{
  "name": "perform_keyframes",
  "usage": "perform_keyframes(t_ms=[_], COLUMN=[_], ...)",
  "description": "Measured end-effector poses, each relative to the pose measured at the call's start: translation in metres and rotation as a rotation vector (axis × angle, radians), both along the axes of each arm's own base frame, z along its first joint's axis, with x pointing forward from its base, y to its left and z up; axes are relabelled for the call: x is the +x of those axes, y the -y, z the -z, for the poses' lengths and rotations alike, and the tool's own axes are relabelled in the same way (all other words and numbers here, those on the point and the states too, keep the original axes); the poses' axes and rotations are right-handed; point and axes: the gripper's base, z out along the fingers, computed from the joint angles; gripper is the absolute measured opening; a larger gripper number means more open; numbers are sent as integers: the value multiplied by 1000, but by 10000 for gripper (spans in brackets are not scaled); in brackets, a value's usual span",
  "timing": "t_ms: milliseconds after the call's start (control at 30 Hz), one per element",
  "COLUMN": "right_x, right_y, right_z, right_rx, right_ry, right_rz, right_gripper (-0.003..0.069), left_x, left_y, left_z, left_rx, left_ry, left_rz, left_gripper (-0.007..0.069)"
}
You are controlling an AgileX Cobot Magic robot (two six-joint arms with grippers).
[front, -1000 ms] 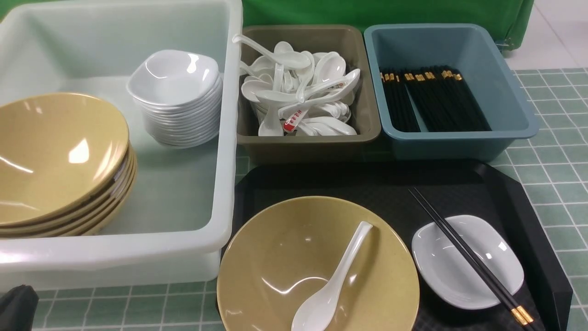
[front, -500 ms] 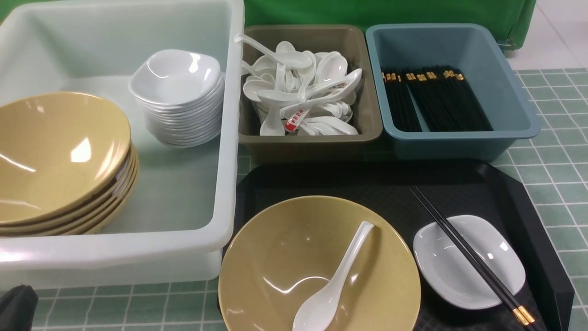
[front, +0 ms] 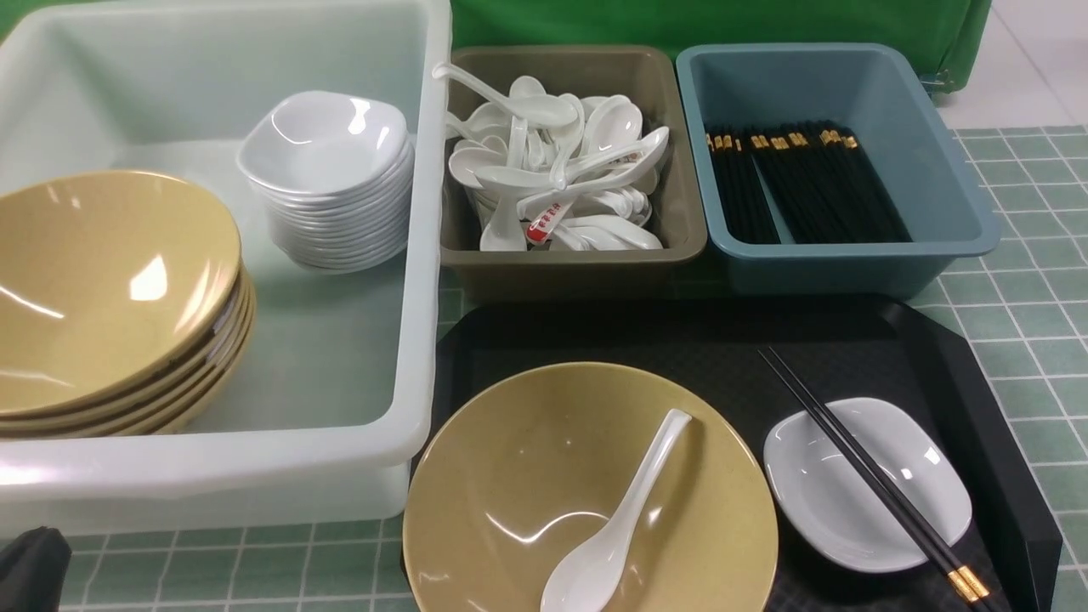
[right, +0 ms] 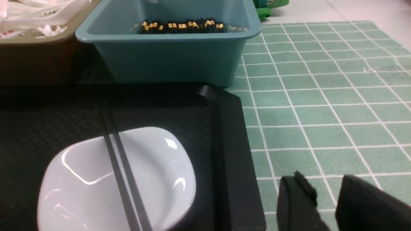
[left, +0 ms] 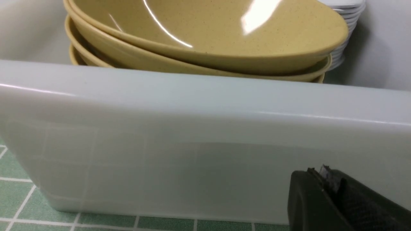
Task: On blue table put chopsticks spoon bowls plates into blue grey white boxes.
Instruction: 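Move the grippers toward the tableware on the black tray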
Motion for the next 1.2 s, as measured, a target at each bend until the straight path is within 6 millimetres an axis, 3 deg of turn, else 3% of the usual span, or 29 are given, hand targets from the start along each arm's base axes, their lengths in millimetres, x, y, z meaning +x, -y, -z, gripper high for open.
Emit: perform_keyframes(t_ms=[300,500,567,633,667,700,733,767,800,833,867,1067,1133,1200], right_x=[0,0,0,0,0,0,0,0,0,0,1,1,1,1], right_y=[0,0,0,-1,-2,-2,-4,-6,-7,-7,-8,-9,-8,-8], right_z=[0,0,0,0,-1,-1,-1,-2,-2,-2,-3,-3,-4,-6], right_rx=[17,17,19,98,198,235,456,559,743,750,884,969,956,936], right_ry=[1,1,1,7,14,14,20,20,19,19,16,23,30,54], right_rz=[4,4,5,17,28,35,63,74,102,101,125,138,134,124], right_gripper=[236,236,236,236,236,236,236,236,236,236,236,236,236,236], left_x=[0,0,1,1,1,1,2,2,2,2,2,2,2,0], left_y=[-1,1,2,5,8,9,12,13,14,14,15,15,15,16], left_z=[0,-2,-3,-5,-6,-7,-9,-11,-12,-12,-14,-16,-16,-30], left_rx=[21,-56,-122,-336,-554,-609,-879,-1011,-1104,-1130,-1240,-1319,-1290,-1173], left_ry=[0,21,34,63,75,77,88,92,98,98,103,109,111,144], left_rz=[-2,-2,-4,-16,-26,-27,-42,-46,-50,-51,-54,-55,-48,4], left_gripper=[-6,-6,-6,-6,-6,-6,-6,-6,-6,-6,-6,-6,-6,-6])
